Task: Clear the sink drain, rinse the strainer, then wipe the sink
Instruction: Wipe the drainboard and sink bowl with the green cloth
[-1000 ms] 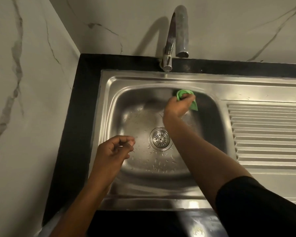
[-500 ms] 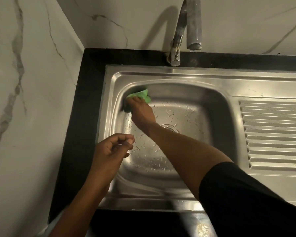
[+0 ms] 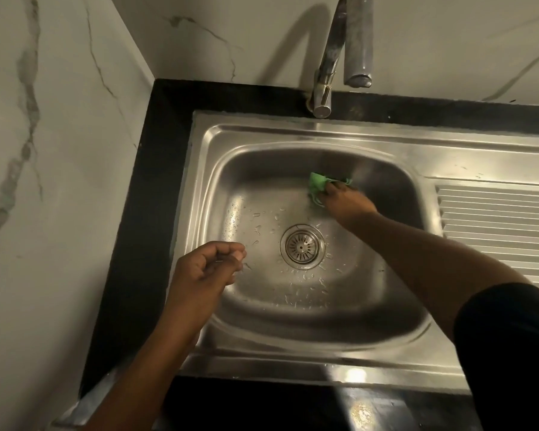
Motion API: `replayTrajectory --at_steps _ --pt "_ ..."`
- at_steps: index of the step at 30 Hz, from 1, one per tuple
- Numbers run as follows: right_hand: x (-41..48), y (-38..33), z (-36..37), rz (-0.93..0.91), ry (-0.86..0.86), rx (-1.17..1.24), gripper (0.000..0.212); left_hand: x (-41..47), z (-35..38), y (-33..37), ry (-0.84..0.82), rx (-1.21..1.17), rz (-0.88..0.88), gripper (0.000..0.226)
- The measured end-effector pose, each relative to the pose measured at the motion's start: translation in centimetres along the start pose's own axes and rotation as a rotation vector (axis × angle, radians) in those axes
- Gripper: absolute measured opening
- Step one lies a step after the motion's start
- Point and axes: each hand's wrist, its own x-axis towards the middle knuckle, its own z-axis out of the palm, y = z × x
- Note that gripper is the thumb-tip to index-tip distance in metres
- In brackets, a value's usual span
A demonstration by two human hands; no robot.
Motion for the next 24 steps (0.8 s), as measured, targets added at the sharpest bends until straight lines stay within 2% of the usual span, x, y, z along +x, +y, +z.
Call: replayTrajectory --at_steps 7,11,18,22,24 --pt "-3.9 1.4 0.6 0.220 -0.162 -0.042 0.040 0.0 0.7 0.8 -0.024 0.016 0.013 0.012" --pt "-5.4 0.3 0.8 0.300 -0.246 0.018 0.043 -0.1 1.0 1.0 -0.026 0.046 0.016 0.016" --pt "-9.0 -1.8 2.3 0.282 -0.410 0.101 0.040 -0.3 1.2 1.5 -0.040 0.054 0.007 0.013" --pt "-11.0 -4.4 4.2 0.293 -0.608 0.270 0.047 -0.3 0.9 1.7 -0.052 0.034 0.015 0.013" --pt "-11.4 -5.4 4.9 0.314 -0.652 0.360 0.045 -0.3 0.8 1.8 -0.053 0.026 0.017 0.012"
